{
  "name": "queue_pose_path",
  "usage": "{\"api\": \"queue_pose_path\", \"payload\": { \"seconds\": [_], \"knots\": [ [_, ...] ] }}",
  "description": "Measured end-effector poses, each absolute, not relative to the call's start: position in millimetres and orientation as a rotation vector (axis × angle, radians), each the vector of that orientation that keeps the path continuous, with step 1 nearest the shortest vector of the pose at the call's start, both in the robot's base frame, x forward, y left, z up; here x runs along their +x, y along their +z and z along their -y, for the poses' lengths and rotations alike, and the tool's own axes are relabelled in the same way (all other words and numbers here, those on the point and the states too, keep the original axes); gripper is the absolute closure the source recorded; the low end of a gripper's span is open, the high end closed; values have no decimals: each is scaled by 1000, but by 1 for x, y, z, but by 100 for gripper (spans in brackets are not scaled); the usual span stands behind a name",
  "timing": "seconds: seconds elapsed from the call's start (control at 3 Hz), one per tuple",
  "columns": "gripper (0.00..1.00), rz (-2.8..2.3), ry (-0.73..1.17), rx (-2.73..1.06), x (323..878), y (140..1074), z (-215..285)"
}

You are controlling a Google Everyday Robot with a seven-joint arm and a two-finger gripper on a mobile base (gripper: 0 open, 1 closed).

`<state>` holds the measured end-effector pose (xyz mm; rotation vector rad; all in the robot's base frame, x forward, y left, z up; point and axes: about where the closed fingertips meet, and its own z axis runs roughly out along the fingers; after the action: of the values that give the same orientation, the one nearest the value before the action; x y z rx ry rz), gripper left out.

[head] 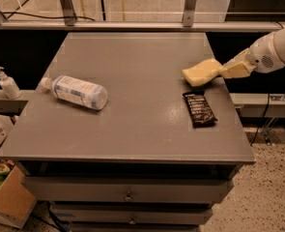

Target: Move sponge near rxbar chocolate

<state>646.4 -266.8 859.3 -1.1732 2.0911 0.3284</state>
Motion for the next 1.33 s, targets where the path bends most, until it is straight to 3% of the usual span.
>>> {"api": "queue_pose_path", "payload": {
  "seconds": [0.33, 1.0, 1.33],
  "knots": [
    [100, -2072, 345, -1262, 633, 856, 258],
    [59, -2043, 321, -1381, 625, 852, 244],
    [35, -2035, 308, -1409, 627, 853, 240]
  ]
}}
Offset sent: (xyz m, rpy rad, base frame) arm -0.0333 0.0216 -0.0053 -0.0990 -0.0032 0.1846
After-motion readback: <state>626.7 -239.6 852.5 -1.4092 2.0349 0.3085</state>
